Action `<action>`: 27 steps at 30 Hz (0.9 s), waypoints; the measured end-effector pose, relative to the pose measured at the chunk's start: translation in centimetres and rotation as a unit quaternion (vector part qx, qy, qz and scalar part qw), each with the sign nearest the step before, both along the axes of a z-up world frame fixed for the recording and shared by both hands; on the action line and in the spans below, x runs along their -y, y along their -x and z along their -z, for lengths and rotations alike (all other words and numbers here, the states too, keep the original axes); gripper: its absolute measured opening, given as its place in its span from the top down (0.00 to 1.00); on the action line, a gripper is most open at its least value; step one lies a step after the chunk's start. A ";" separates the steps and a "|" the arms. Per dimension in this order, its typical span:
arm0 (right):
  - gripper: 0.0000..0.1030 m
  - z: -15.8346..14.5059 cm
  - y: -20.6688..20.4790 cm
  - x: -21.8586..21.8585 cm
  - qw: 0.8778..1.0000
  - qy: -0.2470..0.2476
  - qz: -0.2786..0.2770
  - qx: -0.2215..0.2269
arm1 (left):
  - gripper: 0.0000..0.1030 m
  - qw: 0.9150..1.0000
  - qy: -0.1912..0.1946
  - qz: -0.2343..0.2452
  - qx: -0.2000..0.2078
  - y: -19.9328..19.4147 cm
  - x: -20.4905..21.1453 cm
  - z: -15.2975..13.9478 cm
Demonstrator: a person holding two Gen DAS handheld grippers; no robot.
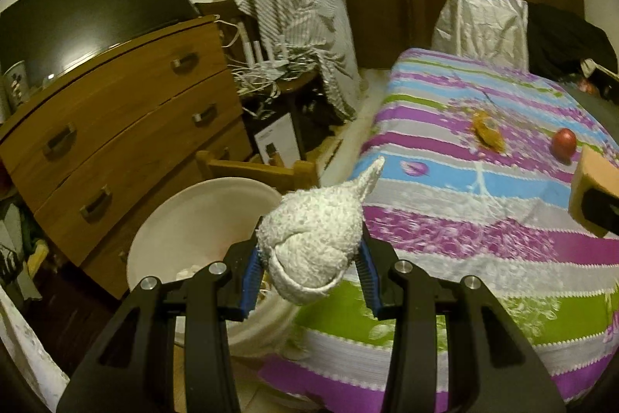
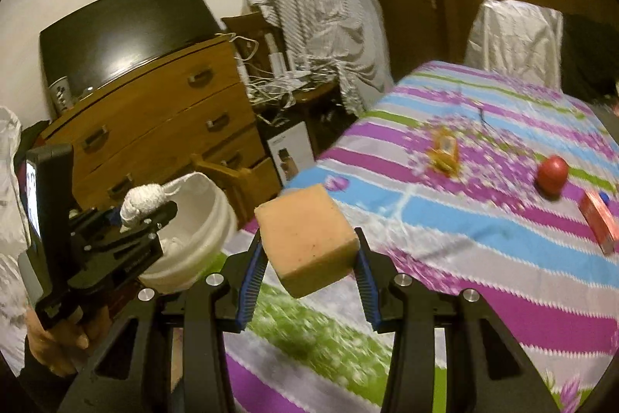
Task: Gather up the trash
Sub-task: 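Carry the knitted cloth and beige sponge over the white bucket, then open both tools to drop the cloth and sponge into the bucket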
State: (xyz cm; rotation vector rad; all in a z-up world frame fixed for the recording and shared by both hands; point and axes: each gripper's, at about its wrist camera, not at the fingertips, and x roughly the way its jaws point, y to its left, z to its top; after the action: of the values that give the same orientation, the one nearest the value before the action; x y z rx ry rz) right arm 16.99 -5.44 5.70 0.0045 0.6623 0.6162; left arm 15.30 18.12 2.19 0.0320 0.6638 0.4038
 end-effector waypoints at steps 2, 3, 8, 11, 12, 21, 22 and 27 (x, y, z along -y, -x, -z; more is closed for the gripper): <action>0.57 -0.5 -0.4 -1.6 1.000 0.003 -0.012 0.001 | 0.61 1.000 0.002 -0.011 0.002 0.2 -1.1 -0.1; 0.57 -0.8 -0.7 -2.5 1.000 0.006 -0.019 0.002 | 0.61 1.000 0.002 -0.017 0.003 0.3 -1.7 -0.2; 0.57 -1.8 -1.9 -7.0 0.999 0.019 -0.046 0.012 | 0.61 0.999 -0.003 -0.048 0.007 0.8 -4.8 -0.7; 0.57 -2.2 -2.5 -10.2 0.997 0.029 -0.067 0.015 | 0.61 0.998 -0.002 -0.067 0.008 1.1 -6.8 -0.8; 0.57 -2.3 -2.5 -11.1 0.997 0.032 -0.074 0.017 | 0.61 0.997 -0.003 -0.071 0.008 1.1 -7.1 -0.9; 0.57 -2.4 -2.9 -18.9 0.990 0.058 -0.127 0.020 | 0.61 0.994 -0.007 -0.108 0.010 1.6 -11.3 -1.1; 0.57 -2.4 -3.0 -19.4 0.990 0.059 -0.130 0.019 | 0.61 0.994 -0.006 -0.111 0.009 1.7 -11.8 -1.1; 0.57 -2.1 -3.7 -22.1 0.986 0.071 -0.148 0.013 | 0.61 0.993 -0.008 -0.122 0.004 1.7 -13.6 -0.8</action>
State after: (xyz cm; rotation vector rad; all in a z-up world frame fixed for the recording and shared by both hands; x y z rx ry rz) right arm 20.69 16.68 7.82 -0.2384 0.6858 0.8509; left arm 13.64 31.71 2.99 -0.0353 0.6581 0.6442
